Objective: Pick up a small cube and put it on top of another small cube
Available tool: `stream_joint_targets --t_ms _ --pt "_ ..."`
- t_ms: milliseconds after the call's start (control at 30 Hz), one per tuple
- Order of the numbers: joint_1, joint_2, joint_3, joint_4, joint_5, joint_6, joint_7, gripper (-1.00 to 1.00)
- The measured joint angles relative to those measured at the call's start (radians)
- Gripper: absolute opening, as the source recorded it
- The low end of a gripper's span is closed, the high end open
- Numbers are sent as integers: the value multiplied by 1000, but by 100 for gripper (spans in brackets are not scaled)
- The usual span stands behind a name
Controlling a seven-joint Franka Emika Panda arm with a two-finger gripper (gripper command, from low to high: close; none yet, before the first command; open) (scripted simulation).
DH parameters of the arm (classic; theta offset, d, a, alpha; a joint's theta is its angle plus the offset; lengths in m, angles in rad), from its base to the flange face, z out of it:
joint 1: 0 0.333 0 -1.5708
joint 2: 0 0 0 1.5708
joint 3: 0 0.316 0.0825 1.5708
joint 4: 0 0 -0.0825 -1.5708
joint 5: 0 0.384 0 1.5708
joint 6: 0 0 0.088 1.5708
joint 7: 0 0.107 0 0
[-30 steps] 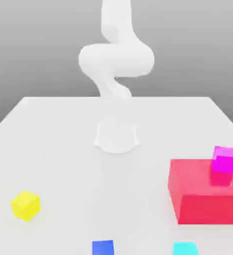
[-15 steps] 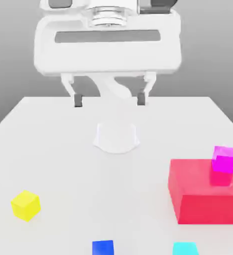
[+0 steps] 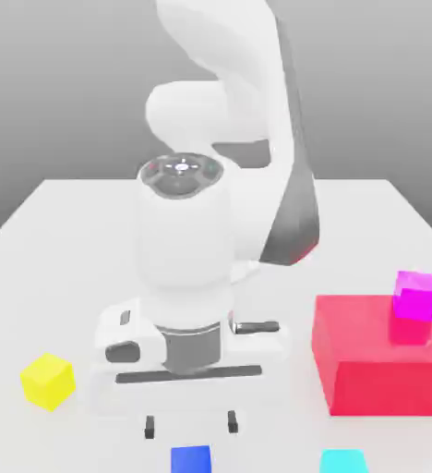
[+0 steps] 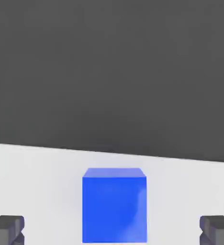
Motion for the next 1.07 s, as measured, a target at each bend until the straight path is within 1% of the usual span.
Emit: stream_joint_targets --t_ms 67,100,333,500,700,767,833,933,967,1067 --pt "-10 72 11 14 4 54 -3 0" --pt "-13 102 15 20 7 78 -6 -100" --pt "-14 106 16 21 6 80 -6 -100" --pt "-17 -51 -8 -21 -12 -34 -8 -100" --pt "-210 -265 -166 -194 -32 -76 -238 -100" --pt "-308 -323 -218 -250 -33 -79 -319 -100" --pt "-325 -295 -212 -265 -3 -37 -367 -100" --pt "-351 -200 -176 -265 66 54 -426 -100" --pt "-360 -174 -163 -264 83 77 -438 100" --pt "-360 -174 -163 -264 83 77 -438 100"
